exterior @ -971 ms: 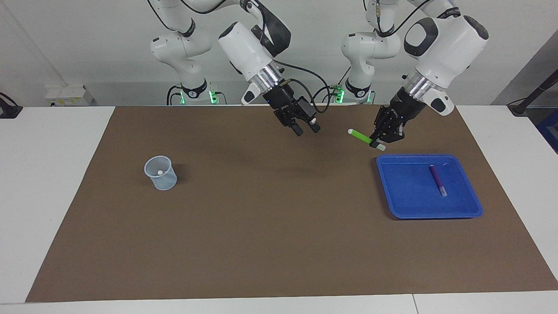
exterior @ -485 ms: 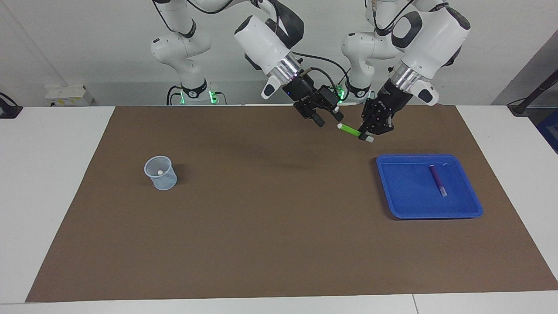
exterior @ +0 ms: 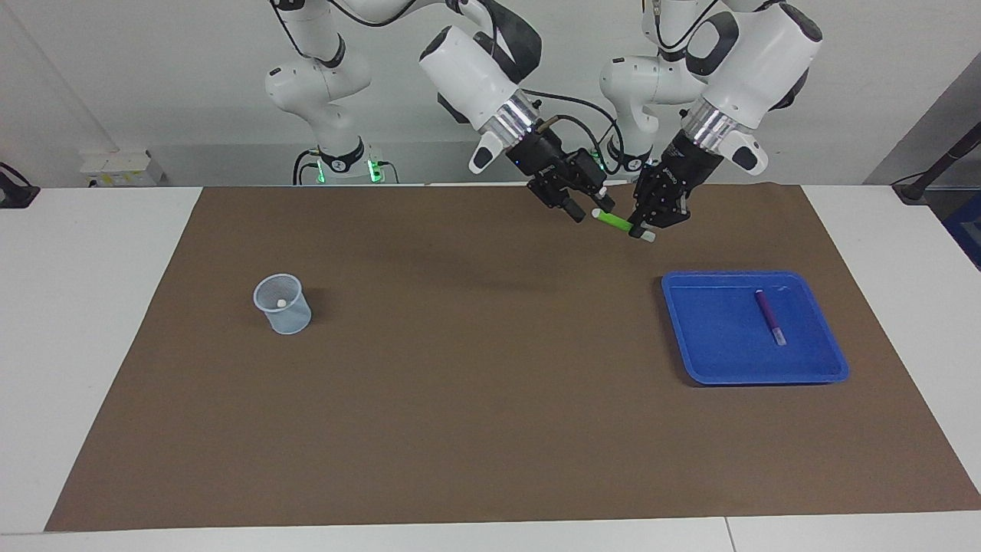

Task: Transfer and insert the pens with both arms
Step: 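Carry the green pen inward with the left gripper while the right gripper approaches, then grasp the green pen with the right gripper while the left gripper opens, then carry the green pen to the cup with the right gripper while the left gripper withdraws, then lower the green pen into the cup and open the right gripper, then lower the left gripper onto the purple pen and close on it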

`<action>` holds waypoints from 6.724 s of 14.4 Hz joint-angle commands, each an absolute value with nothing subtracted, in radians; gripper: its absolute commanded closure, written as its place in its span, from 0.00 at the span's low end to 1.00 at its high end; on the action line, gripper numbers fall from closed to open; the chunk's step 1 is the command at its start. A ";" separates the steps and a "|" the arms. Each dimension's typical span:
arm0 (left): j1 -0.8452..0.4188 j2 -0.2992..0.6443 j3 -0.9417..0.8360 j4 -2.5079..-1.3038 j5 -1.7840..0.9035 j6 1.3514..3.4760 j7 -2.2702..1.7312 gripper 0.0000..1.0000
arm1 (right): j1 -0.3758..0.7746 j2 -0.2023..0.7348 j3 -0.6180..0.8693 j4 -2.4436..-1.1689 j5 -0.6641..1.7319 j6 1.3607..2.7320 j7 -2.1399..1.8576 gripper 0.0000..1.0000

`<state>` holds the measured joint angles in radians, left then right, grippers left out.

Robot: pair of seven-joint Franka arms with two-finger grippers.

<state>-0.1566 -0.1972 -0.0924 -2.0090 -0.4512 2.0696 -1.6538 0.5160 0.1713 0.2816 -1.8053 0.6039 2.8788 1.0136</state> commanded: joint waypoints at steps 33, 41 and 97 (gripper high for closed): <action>-0.172 -0.238 -0.078 -2.043 -0.466 2.099 -1.678 0.00 | 0.444 0.166 0.276 -1.867 0.565 2.766 0.797 1.00; -0.039 -0.267 -0.071 -2.066 -0.462 1.927 -0.932 0.00 | 0.269 0.095 0.275 -1.956 0.508 2.473 0.482 1.00; 0.272 0.192 -0.074 -2.137 -0.037 2.424 0.063 1.00 | -0.040 -0.048 0.299 -1.987 0.262 2.212 0.162 0.00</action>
<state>0.2995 0.2228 -0.0795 -2.1688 -0.0569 2.5050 0.1391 -0.0579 -0.0665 0.2973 -2.0000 0.2276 2.1792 0.0813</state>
